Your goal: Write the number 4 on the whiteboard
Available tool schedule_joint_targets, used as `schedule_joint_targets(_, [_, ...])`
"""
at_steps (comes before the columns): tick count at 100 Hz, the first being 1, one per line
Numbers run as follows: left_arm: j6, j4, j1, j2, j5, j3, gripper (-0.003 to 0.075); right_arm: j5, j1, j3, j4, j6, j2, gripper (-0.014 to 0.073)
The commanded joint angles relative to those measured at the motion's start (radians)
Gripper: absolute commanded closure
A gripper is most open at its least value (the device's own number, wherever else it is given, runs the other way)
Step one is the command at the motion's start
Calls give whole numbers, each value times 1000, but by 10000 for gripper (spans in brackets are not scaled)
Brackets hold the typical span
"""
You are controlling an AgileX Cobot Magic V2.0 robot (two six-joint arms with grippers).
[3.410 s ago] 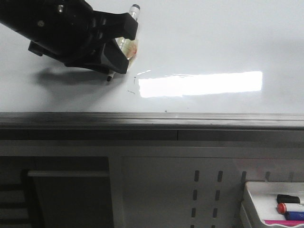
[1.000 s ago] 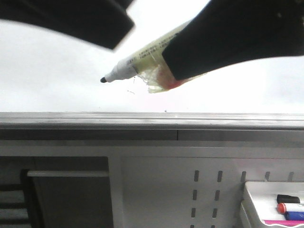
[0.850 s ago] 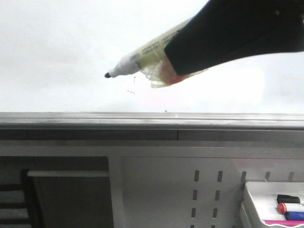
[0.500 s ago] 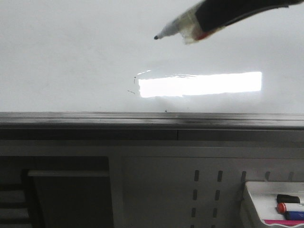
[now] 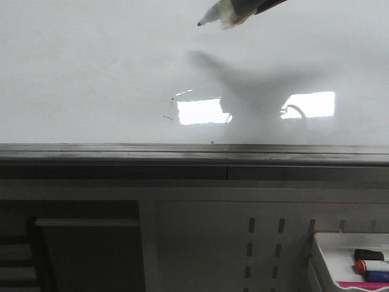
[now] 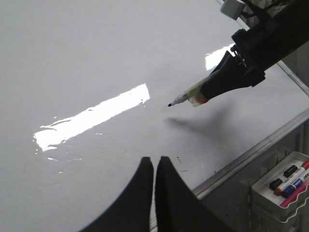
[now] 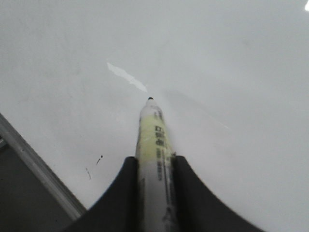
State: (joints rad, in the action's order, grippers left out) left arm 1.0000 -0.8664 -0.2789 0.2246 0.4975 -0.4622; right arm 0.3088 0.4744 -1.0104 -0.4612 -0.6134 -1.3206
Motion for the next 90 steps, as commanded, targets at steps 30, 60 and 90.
schedule_joint_targets(30, [-11, -40, 2, 11, -57, -25, 741, -159, -20, -38, -6, 3, -52, 636])
schedule_joint_targets(60, [-11, -40, 2, 11, -57, -25, 741, -54, 2, -38, -6, 22, -94, 636])
schedule_joint_targets(90, [-11, -40, 2, 11, -65, -25, 741, -55, 123, -38, -6, 22, -146, 636])
